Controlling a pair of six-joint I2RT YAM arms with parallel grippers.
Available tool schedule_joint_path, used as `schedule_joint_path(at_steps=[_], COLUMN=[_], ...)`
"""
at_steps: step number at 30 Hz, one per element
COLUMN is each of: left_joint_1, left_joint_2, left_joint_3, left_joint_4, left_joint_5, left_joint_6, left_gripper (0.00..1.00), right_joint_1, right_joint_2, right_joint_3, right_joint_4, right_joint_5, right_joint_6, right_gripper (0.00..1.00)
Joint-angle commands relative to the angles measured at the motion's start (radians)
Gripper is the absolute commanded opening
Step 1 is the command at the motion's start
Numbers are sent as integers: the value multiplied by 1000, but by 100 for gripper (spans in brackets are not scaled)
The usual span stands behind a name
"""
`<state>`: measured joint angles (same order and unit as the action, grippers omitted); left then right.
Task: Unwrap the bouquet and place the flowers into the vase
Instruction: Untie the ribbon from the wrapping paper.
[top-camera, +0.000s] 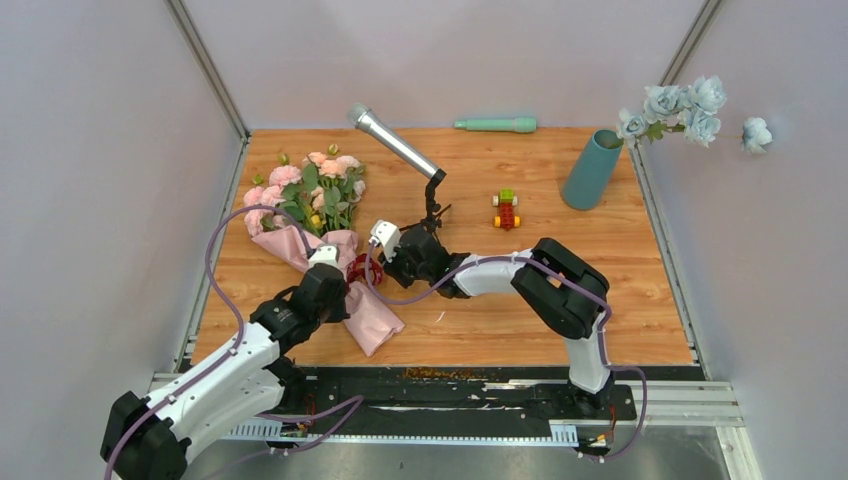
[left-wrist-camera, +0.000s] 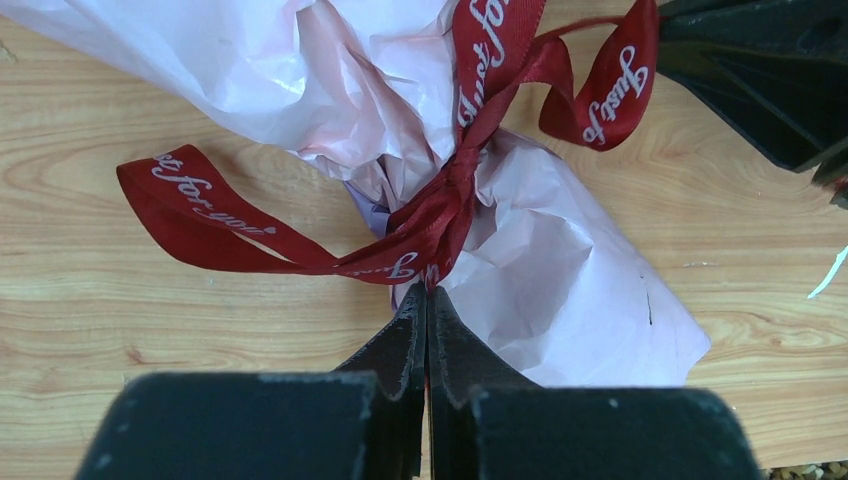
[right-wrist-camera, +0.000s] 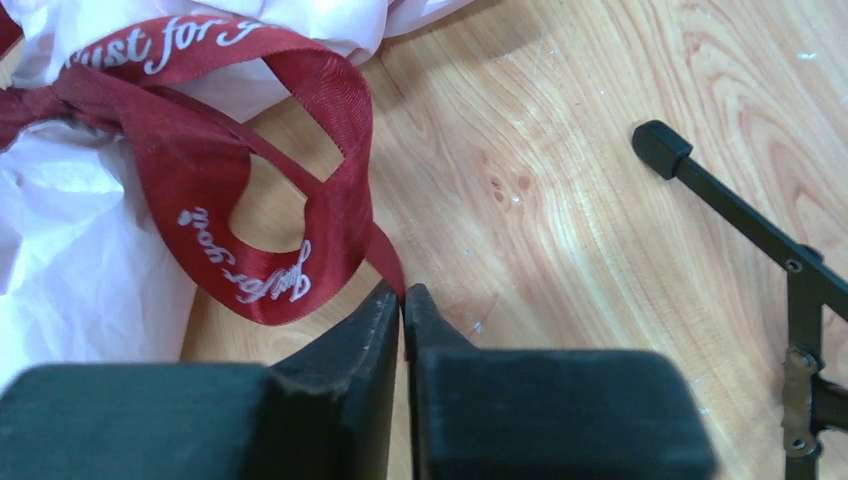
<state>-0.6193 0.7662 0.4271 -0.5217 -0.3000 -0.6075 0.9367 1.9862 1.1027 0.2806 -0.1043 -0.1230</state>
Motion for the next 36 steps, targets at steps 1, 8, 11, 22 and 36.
schedule_joint_path(at_steps=[1,8,11,22,36], left_joint_1=[5,49,68,98,139], left_joint_2=[10,7,3,-7,-43], left_joint_3=[10,8,10,16,6], left_joint_4=[38,65,82,59,24], left_joint_5=[3,38,59,68,65], left_joint_6=[8,5,1,-1,-1], left_gripper=[0,0,0,0,0], right_joint_1=[15,23,23,31,32], right_joint_2=[7,-43,-65,-106,-137], right_joint_3=[38,3,-16,-63,-106], right_joint_4=[3,2,0,-14,-6], right_joint_5=[35,92,103,222,325], right_joint_6=[-13,12,38,90,117], right_gripper=[1,0,0,0,0])
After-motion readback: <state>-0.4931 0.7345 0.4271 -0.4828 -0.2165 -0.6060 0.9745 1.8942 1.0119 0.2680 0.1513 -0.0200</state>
